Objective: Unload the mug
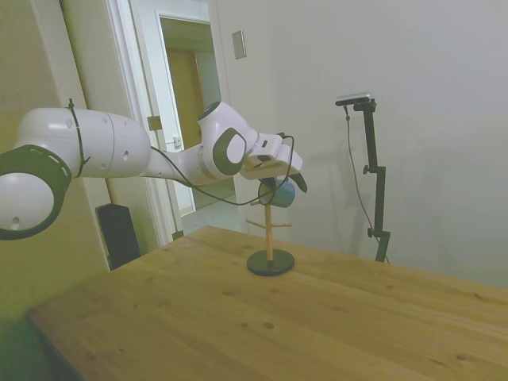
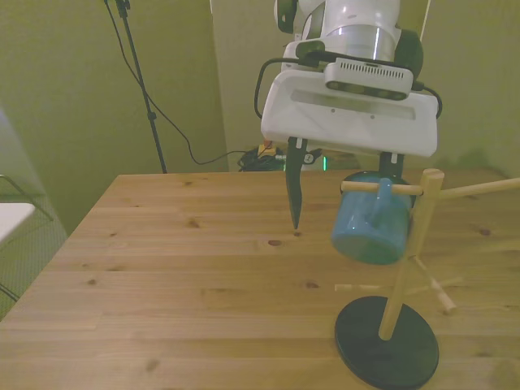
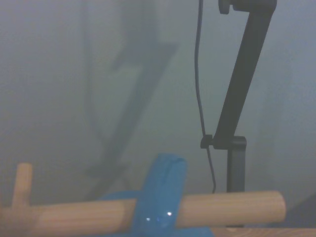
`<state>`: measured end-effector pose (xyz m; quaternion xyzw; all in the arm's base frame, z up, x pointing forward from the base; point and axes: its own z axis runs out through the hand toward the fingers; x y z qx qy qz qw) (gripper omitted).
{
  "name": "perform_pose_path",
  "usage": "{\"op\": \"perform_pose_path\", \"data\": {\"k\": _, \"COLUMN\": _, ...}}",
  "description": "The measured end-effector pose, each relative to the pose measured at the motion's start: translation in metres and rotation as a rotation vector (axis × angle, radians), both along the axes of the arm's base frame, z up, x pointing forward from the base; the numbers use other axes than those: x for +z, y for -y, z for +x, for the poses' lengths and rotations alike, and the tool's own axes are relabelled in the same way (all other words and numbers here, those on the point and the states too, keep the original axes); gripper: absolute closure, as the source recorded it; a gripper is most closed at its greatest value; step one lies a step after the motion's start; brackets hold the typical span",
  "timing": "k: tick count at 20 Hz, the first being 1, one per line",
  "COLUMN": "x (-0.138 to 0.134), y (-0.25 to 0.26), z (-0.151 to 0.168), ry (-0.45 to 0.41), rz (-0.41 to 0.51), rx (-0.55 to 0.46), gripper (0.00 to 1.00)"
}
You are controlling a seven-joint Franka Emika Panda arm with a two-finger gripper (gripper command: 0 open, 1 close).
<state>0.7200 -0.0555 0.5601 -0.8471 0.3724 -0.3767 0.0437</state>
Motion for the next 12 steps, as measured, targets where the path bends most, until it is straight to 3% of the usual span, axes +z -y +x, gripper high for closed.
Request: {"op": "perform_pose_path", "data": {"k": 12, "x": 0.0, "y": -0.012, "z": -0.001, "ry": -0.007, "rz": -0.004, "rx": 0.012, "gripper": 1.0}}
